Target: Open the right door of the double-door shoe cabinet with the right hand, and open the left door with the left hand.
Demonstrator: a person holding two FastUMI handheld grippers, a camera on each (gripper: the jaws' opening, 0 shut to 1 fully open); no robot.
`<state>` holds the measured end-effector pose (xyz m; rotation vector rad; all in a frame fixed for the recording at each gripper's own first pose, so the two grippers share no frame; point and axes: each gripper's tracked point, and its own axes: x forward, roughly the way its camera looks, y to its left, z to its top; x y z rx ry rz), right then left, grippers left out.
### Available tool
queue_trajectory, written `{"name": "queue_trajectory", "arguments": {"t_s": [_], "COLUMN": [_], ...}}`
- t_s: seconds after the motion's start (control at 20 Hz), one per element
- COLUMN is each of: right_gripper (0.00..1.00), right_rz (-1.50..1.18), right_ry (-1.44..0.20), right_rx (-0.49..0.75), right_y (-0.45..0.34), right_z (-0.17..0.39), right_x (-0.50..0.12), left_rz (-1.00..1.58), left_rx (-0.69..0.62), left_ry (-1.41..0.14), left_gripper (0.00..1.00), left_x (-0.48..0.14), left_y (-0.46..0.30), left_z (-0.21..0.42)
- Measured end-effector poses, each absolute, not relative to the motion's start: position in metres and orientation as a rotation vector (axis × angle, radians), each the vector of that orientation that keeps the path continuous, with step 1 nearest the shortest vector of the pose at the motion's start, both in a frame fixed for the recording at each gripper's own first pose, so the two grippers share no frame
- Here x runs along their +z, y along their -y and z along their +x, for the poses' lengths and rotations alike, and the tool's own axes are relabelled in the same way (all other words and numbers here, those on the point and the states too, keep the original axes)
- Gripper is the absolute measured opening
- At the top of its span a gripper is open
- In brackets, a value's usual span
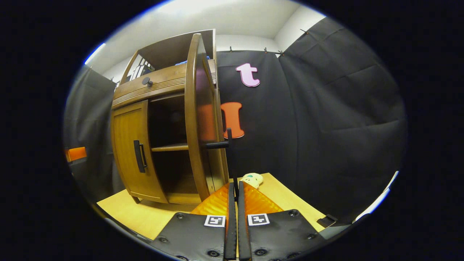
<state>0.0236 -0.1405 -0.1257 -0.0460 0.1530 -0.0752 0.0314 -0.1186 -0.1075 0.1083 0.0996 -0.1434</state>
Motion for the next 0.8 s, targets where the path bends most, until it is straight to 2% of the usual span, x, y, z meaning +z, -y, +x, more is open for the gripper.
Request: {"name": "queue_trajectory", "arguments": {"t_s": [0.05,0.1,0.15,0.25,0.3,0.35,0.4,0.45,0.5,0.55,0.6,0.7,0.75,0.8], "right_gripper": [0.00,0.09,0.08,0.08,0.08,0.09,0.19,0.19,0.09,0.09,0.10,0.28,0.28,0.30], "right_rz": [-0.055,-0.063,-0.058,-0.033,-0.031,-0.032,-0.031,-0.029,-0.025,-0.020,-0.018,-0.019,-0.028,-0.038], "right_ry": [-0.146,-0.136,-0.127,-0.118,-0.112,-0.109,-0.109,-0.112,-0.117,-0.121,-0.124,-0.130,-0.125,-0.119], "right_rx": [-0.092,-0.107,-0.110,-0.104,-0.109,-0.118,-0.123,-0.126,-0.133,-0.135,-0.149,-0.165,-0.179,-0.203], "right_y": [0.150,0.160,0.165,0.168,0.171,0.175,0.178,0.179,0.182,0.184,0.190,0.193,0.197,0.203], "right_z": [0.021,0.016,0.011,-0.001,-0.004,-0.008,-0.011,-0.013,-0.016,-0.019,-0.022,-0.027,-0.028,-0.029], "right_x": [-0.123,-0.119,-0.114,-0.108,-0.106,-0.103,-0.103,-0.103,-0.103,-0.103,-0.103,-0.105,-0.104,-0.102], "left_rz": [0.117,0.125,0.132,0.129,0.122,0.113,0.106,0.106,0.111,0.114,0.113,0.102,0.094,0.084], "left_rx": [-0.141,-0.140,-0.140,-0.140,-0.143,-0.145,-0.148,-0.146,-0.140,-0.138,-0.141,-0.152,-0.155,-0.157], "left_ry": [-0.093,-0.086,-0.080,-0.081,-0.088,-0.101,-0.118,-0.131,-0.139,-0.144,-0.148,-0.155,-0.160,-0.168], "left_gripper": [0.94,0.94,0.91,0.91,0.95,0.91,0.92,0.92,0.93,0.95,0.92,0.95,0.92,0.95], "left_x": [-0.105,-0.104,-0.102,-0.106,-0.109,-0.116,-0.124,-0.130,-0.136,-0.141,-0.145,-0.154,-0.159,-0.166], "left_y": [0.122,0.125,0.129,0.135,0.139,0.142,0.145,0.146,0.147,0.149,0.151,0.158,0.160,0.161], "left_z": [0.035,0.039,0.045,0.055,0.061,0.066,0.072,0.077,0.083,0.088,0.093,0.110,0.122,0.129]}}
